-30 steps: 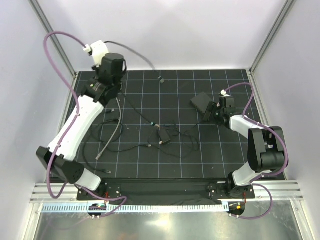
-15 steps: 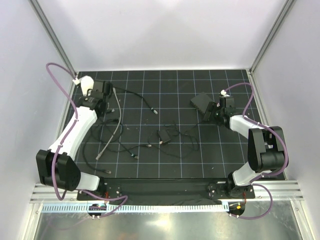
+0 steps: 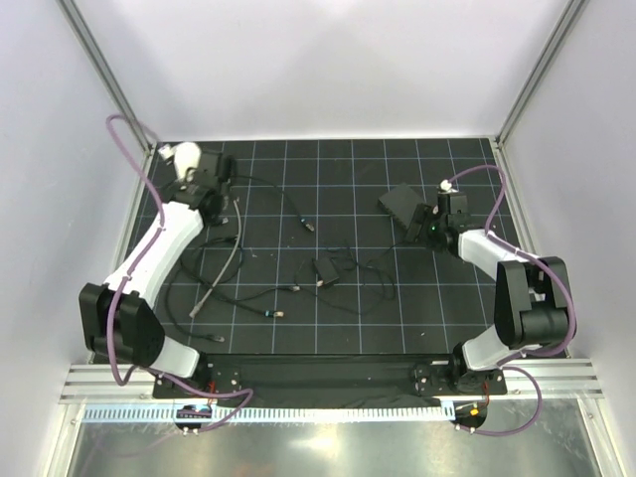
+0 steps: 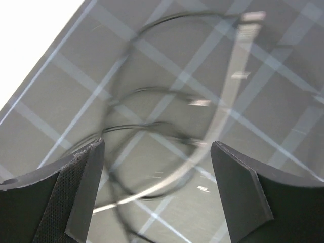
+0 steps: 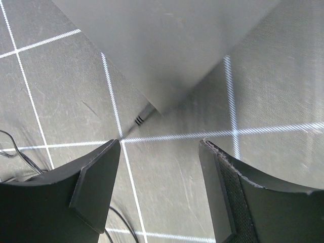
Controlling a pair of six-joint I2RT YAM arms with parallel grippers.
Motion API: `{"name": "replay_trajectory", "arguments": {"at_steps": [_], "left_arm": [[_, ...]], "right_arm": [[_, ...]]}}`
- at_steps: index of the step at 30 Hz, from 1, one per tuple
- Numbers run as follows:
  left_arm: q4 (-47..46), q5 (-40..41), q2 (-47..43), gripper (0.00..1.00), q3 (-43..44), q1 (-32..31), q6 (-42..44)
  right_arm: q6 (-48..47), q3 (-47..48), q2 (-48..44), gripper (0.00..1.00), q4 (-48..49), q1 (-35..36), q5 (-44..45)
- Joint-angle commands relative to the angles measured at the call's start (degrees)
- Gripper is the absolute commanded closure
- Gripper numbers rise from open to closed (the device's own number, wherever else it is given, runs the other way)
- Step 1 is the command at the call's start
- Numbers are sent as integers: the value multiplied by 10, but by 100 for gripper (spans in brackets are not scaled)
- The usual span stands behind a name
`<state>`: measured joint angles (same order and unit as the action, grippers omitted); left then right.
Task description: Pull the plug from the switch port
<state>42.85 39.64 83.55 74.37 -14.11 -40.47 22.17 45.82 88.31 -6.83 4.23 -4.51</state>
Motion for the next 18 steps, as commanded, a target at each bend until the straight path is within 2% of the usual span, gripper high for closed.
{"name": "replay_trajectory", "arguments": {"at_steps": [1,4,5,8,9,10,12,14,18], "left_arm": [[-43,37,13,10,63,-88,44],[-79,11,37,11,94,-150,77],[-119,-15,44,11,97,-159,87],[-219,-167,72,14,96,-181,100],[-248,-246,81,16,90,-185,100],[-294,-273,105,19,90,-189,100],[-319,-309,136,25,105,-210,100],[-338,-329,184,26,124,-229,106],[-362,-429,264,26,179,-257,129]], "right_arm": [[-16,30,-48,28,-36,-9,38],[-10,36,-57,27,-42,-24,38],[-10,44,-56,26,-43,-27,36],[-9,64,-50,26,-49,-34,42],[-8,70,-46,25,-49,-34,41],[-7,77,-36,25,-48,-60,38],[4,126,-17,25,-83,-76,34],[4,168,12,25,-87,-93,7],[-12,198,47,24,-76,-116,-12]]}}
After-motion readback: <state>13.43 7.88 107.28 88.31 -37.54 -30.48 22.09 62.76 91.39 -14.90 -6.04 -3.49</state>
